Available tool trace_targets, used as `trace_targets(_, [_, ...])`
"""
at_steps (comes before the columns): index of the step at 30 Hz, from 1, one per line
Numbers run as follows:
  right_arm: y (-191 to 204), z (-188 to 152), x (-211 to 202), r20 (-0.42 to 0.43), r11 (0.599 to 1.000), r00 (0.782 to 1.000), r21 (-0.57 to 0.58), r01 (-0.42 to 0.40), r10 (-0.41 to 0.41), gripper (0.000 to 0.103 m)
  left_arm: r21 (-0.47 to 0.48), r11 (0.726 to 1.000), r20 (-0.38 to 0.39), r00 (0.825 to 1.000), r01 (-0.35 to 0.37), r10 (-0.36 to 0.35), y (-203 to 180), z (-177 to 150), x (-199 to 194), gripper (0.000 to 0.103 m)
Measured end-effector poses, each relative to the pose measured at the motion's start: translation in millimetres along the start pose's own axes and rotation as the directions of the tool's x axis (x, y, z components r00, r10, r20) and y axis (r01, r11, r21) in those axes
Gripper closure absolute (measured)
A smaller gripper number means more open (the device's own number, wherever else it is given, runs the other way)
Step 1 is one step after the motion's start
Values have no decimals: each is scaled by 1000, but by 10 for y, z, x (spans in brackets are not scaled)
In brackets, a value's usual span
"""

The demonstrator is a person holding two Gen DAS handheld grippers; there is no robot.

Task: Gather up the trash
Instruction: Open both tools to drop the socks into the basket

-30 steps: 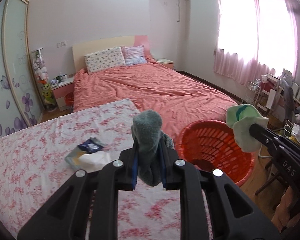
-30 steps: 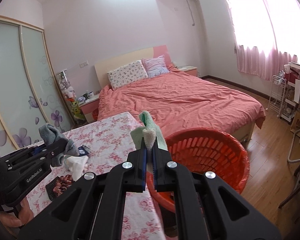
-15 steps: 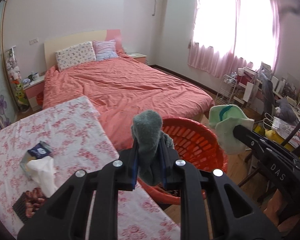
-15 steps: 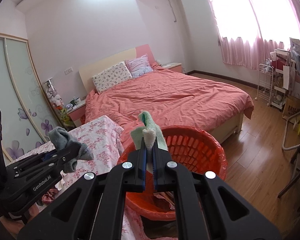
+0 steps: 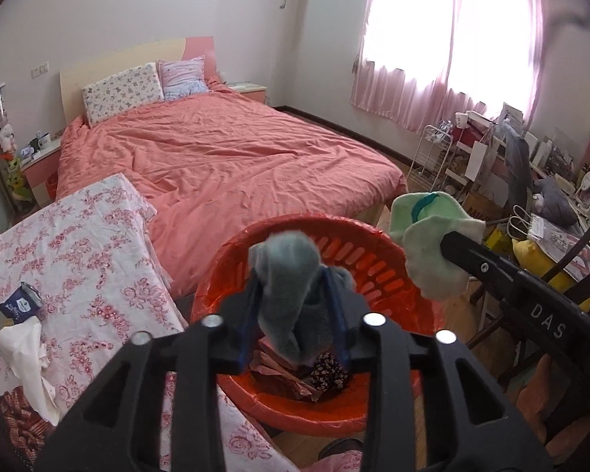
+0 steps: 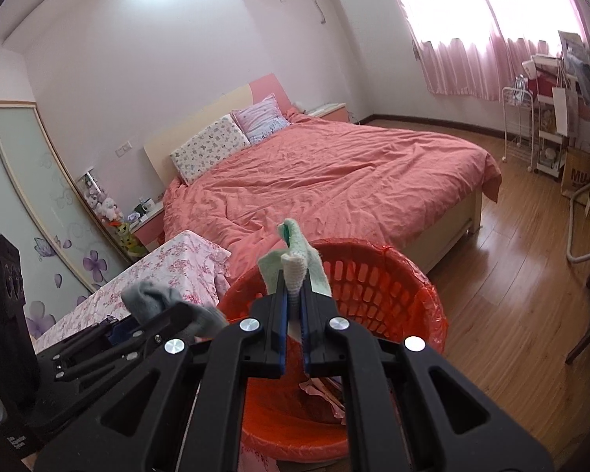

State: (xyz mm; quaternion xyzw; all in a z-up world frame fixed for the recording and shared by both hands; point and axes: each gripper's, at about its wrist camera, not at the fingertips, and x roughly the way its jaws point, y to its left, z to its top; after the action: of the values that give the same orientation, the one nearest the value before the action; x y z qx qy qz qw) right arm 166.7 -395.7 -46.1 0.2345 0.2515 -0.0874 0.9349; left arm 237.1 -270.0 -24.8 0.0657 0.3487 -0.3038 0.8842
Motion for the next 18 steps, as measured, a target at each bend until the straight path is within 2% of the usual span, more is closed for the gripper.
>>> trace_targets(1, [-19, -4, 35, -9, 1000, 1000, 4, 2, -2, 93, -5, 1000, -7, 1000, -8, 8, 31, -8, 42, 61])
trace_targets(4, [-51, -43, 118, -35, 1000, 999, 17, -3, 4, 65, -22, 1000, -26, 999, -19, 18, 131, -41, 133, 55])
trace_targets(5, [-45, -60, 130, -39, 1000, 999, 11, 3, -3, 62, -22, 999, -30, 999, -29, 28, 165, -60, 150, 53])
trace_targets(10, [-10, -155, 108, -55, 999, 998, -16, 43, -43, 59, -25, 996, -27, 996, -83, 83, 290, -116, 81, 49])
trace_targets(18, [167, -181, 90, -59, 993, 995, -89, 76, -82, 56, -1, 979, 9, 979, -202, 202, 568, -323, -360, 37])
